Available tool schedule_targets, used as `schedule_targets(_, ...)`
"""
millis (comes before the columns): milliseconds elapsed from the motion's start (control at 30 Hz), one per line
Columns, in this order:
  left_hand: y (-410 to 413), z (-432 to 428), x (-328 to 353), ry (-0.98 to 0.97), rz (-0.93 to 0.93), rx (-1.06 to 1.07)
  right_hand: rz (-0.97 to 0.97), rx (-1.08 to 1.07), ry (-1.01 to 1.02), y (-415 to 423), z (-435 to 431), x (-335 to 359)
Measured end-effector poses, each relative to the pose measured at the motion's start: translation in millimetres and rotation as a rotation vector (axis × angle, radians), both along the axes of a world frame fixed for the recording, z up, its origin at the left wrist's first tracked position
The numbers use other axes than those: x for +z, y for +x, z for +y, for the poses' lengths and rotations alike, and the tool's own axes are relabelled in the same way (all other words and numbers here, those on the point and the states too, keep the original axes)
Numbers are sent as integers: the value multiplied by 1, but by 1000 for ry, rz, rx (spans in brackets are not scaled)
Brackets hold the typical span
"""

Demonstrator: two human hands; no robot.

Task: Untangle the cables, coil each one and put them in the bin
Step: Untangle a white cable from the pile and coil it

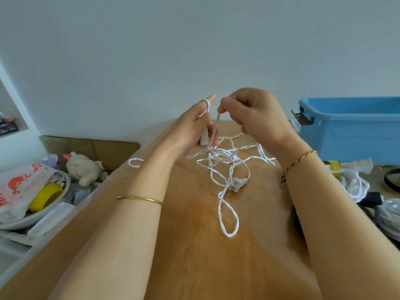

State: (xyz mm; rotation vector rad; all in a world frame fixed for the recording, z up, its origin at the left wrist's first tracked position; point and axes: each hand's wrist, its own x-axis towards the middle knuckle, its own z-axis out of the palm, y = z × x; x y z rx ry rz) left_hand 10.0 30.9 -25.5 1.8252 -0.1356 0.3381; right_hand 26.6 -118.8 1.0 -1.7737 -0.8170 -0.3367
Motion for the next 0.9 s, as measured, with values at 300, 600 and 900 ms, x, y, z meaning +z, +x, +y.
schedule_targets(300, 9, -2, -10, -209, -124, 190, 121, 272, -155, -10, -5, 6)
schedule_targets(600, -4, -16, -4, -161, 36, -116, 6, -73, 71, 4, -6, 0)
schedule_targets(900, -13, -6, 7, -329, 282, -523, -6, -174, 68, 24, -7, -18)
